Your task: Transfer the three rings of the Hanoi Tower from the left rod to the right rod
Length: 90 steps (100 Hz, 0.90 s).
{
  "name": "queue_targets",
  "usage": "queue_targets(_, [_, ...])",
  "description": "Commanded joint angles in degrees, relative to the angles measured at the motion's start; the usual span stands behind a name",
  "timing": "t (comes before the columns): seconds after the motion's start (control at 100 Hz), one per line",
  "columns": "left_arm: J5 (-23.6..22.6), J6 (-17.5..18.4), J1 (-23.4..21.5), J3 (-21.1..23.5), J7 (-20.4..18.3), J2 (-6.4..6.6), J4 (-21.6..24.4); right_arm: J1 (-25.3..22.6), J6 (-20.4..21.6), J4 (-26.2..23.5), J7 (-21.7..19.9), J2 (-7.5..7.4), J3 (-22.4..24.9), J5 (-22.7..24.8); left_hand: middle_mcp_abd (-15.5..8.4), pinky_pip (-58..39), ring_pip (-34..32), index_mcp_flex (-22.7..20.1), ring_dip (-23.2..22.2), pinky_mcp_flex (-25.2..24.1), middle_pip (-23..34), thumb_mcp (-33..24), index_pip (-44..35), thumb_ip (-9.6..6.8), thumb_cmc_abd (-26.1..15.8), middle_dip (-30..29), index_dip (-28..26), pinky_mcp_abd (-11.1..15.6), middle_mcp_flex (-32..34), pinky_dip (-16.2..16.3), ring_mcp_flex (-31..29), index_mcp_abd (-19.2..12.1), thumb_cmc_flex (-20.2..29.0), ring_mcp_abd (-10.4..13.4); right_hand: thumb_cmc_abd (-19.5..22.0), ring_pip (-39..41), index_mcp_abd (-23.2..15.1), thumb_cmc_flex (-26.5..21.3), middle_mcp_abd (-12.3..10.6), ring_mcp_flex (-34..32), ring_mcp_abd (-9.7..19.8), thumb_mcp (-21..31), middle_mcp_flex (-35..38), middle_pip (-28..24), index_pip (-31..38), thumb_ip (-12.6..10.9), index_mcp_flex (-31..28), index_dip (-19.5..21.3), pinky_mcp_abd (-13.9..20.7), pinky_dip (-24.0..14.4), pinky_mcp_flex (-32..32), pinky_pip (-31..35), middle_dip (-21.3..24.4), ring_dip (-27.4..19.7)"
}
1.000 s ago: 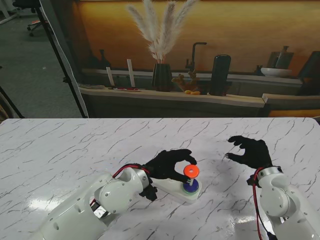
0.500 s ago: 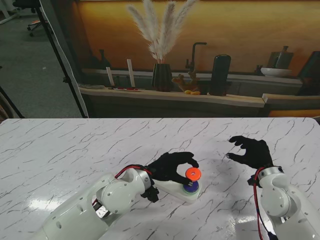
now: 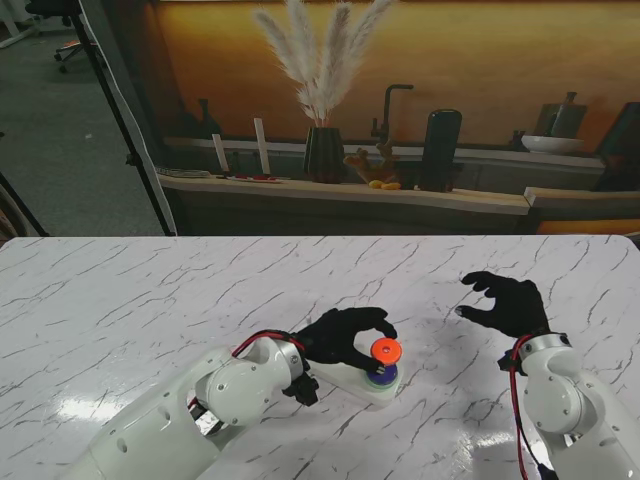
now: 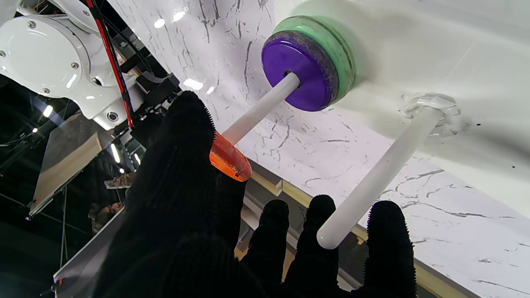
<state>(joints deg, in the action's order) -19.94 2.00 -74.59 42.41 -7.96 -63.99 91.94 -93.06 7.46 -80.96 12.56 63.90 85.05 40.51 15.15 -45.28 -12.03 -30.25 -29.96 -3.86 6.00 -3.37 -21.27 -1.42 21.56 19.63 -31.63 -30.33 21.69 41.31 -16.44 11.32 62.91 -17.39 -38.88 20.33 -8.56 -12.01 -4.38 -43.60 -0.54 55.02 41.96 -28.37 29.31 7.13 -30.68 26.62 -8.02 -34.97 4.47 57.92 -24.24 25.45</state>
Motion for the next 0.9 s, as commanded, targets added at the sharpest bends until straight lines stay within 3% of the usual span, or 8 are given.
queue_targets(0.0, [0.37, 0.92, -0.04, -0.29, -0.68, -0.46, -0.31, -0.41, -0.06, -0.05, 0.14, 0.32, -0.06, -0.12, -0.85, -2.23, -0.49, -3.81, 0.17, 0.08, 0.04, -0.84, -4.6, -0.12, -3.01, 0.37, -2.25, -0.29, -0.24, 0.64, -0.8, -1.28, 3.29, 0.2, -1.07, 0.63, 0.11, 0.23, -0.62, -0.37, 0.46, 0.82, -0.21, -0.81, 0.94, -1.53, -0.86, -0.81, -16.26, -0.66, -0.07, 0.82, -0.11, 0.65])
queue_targets(0.45, [0.21, 1.03, 0.07, -0.61, -0.62, -0.47, -1.07, -0.4, -0.53, 0.15, 0.43, 0.32, 0.85, 0.21, -0.8, -3.06, -0.95, -3.69, -0.08, 0.83, 0.33, -1.15, -4.92, -0.3, -2.45, 0.5, -2.08, 0.13, -0.11, 0.76, -0.89, -0.99, 3.4, 0.1, -1.17, 0.67, 0.05, 0.22, -0.65, -0.39, 0.61, 0.83, -0.18, -0.89, 0.95, -1.48, -0.81, -0.85, -16.21, -0.61, -0.11, 0.8, -0.11, 0.64])
queue_targets(0.75, [-0.12, 1.0, 0.33, -0.81, -1.05, -0.33, -1.42, -0.33, -0.42, 0.26, 0.38, 0.29, 0.85, 0.33, -0.7, -2.41, -0.52, -3.0, 0.25, 0.55, 0.13, -1.81, -2.76, -1.26, -2.39, 0.38, 0.35, -0.3, -0.44, 0.05, -0.55, -0.35, 1.94, 0.26, -1.11, 0.69, 0.0, 0.2, -0.74, -0.39, 0.54, 0.85, -0.12, -0.9, 0.99, -1.49, -0.86, -0.86, -16.26, -0.61, -0.08, 0.84, -0.1, 0.64])
queue_targets(0.87, [0.26, 1.08, 0.46, -0.75, -1.8, -0.15, -1.38, -0.35, -0.45, 0.23, 0.34, 0.28, 0.85, 0.33, -0.23, -1.22, 0.35, -0.46, 0.79, -0.13, -0.59, -2.62, 2.64, -1.72, 0.39, 0.02, 4.24, -0.27, -1.67, -0.7, 0.48, 0.74, 0.13, 0.21, -1.11, 0.72, 0.06, 0.22, -0.72, -0.47, 0.63, 0.79, -0.19, -0.86, 0.97, -1.49, -0.83, -0.88, -16.28, -0.6, -0.1, 0.83, -0.09, 0.65])
queue_targets(0.89, [0.3, 1.14, 0.52, -0.75, -2.0, -0.1, -1.39, -0.35, -0.44, 0.23, 0.34, 0.27, 0.86, 0.35, -0.12, -0.75, 0.58, -0.15, 1.14, -0.56, -0.76, -6.29, 4.04, -1.57, 1.91, -0.09, 5.31, -0.28, -1.98, -0.92, 0.83, 0.87, -1.97, 0.26, -1.07, 0.71, 0.08, 0.18, -0.64, -0.45, 0.5, 0.81, -0.08, -0.91, 0.97, -1.5, -0.83, -0.88, -16.26, -0.6, -0.12, 0.82, -0.11, 0.65])
